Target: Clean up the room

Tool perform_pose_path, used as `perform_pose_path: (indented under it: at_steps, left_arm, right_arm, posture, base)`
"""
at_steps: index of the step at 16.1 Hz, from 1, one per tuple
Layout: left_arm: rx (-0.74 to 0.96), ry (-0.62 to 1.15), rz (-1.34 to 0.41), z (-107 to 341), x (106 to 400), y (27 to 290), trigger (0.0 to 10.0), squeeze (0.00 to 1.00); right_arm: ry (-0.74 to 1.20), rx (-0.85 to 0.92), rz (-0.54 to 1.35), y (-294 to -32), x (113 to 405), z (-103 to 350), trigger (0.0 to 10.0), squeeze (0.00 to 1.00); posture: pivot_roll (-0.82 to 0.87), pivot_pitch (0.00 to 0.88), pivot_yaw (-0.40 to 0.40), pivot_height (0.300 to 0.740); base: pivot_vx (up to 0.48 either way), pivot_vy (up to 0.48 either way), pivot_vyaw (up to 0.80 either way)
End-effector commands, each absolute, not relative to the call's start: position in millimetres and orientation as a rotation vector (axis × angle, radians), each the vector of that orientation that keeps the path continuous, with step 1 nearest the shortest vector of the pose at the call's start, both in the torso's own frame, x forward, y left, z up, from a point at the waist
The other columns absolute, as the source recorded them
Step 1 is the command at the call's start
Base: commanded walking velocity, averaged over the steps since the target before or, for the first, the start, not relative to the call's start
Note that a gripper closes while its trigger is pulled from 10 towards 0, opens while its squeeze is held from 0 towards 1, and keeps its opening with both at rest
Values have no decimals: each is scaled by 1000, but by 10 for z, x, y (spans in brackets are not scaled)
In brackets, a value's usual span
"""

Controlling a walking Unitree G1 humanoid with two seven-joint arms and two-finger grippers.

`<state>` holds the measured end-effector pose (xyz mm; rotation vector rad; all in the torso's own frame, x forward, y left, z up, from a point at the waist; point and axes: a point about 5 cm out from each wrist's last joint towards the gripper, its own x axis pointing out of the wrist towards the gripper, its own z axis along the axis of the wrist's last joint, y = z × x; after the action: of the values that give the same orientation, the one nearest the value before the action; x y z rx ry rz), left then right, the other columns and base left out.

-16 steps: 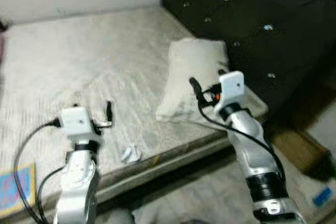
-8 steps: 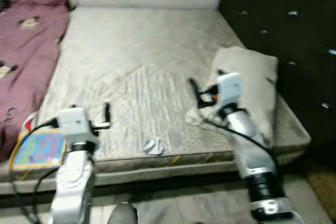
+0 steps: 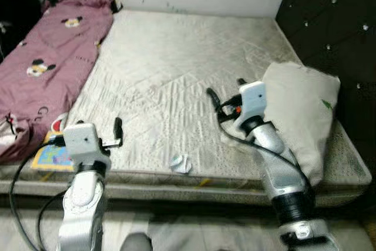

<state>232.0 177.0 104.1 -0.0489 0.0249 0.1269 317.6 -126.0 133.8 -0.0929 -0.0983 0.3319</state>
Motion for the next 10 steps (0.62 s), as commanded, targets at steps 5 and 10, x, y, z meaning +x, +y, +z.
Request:
perform_pose_path:
  at_steps: [5, 10]
  left_arm:
    - [-72, 37, 125, 1041, 2318, 1760, 10000, 0]
    - [-79, 38, 100, 1037, 2322, 1724, 10000, 0]
  right_arm:
    - [-96, -82, 331, -1264, 3180, 1341, 10000, 0]
    - [-92, -87, 332, -1264, 3177, 1332, 10000, 0]
  posture:
    - [58, 0, -82, 740]
    - [53, 0, -82, 740]
  base:
    - [0, 448, 0]
    - [0, 480, 0]
